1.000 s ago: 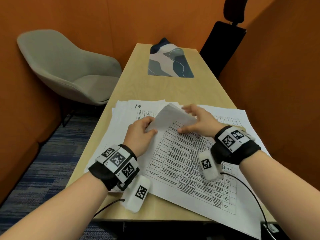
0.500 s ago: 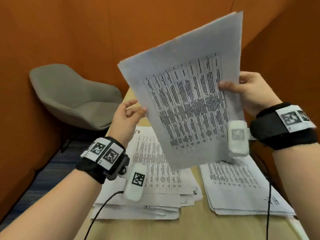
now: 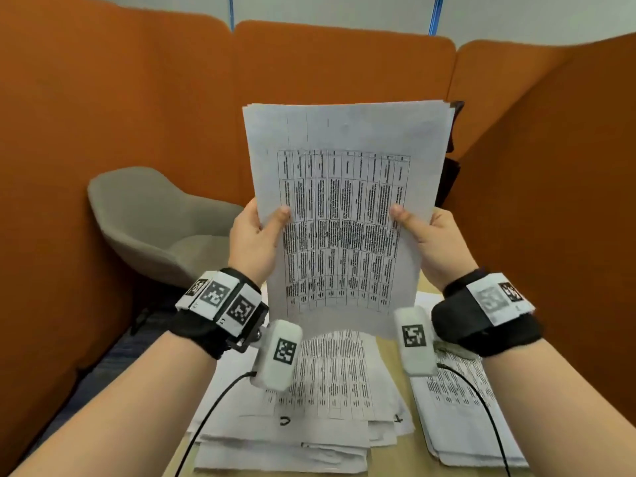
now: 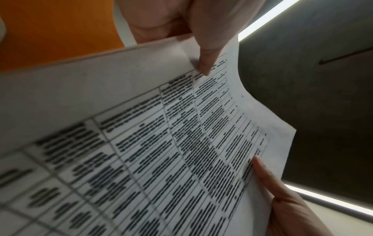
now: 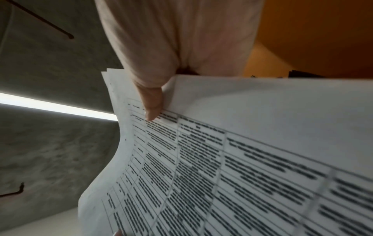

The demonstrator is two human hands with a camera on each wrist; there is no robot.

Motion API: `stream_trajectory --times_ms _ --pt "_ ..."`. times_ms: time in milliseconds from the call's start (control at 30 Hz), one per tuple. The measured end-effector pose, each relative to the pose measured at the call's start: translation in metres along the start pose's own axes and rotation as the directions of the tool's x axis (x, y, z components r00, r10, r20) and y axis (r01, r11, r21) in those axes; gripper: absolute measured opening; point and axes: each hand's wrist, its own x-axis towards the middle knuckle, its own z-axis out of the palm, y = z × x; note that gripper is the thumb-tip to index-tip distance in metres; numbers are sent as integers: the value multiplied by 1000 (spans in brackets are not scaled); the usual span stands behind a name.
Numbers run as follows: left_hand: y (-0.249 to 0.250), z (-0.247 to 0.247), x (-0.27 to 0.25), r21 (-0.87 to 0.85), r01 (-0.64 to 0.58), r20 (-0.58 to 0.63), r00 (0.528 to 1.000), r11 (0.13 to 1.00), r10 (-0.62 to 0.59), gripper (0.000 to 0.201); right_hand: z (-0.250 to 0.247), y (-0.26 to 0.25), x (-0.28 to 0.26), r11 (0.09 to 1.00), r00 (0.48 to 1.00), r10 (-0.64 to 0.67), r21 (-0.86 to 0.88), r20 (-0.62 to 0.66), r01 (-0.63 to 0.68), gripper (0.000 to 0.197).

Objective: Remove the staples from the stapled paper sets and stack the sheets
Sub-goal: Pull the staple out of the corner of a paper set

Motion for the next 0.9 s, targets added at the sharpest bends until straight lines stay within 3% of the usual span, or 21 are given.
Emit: stream_trajectory --times_ms 100,267,433,600,733,800,900 --pt "-10 -4 -4 -4 55 -14 998 998 -56 20 4 15 -9 998 998 61 10 -1 -61 26" --pt "-33 -4 -10 62 172 -34 985 983 -170 33 12 44 -24 980 987 160 -117 -19 -162 18" --pt "-21 -5 -3 1 114 -96 989 993 -114 31 12 32 -19 998 999 52 -38 14 -52 22" --pt "-30 -5 -9 16 165 -99 982 986 -163 39 12 37 -26 997 998 59 -52 -4 -60 25" --pt "-24 -9 -5 -15 137 -130 982 990 -138 37 13 22 -19 998 1000 20 -61 -4 -21 21" --pt "-18 -11 0 -41 106 -130 985 994 -110 31 14 7 -12 998 998 -50 -34 35 51 25" --pt "-12 -12 4 -69 79 -106 991 995 -86 23 16 -14 -4 989 970 -146 68 197 135 48"
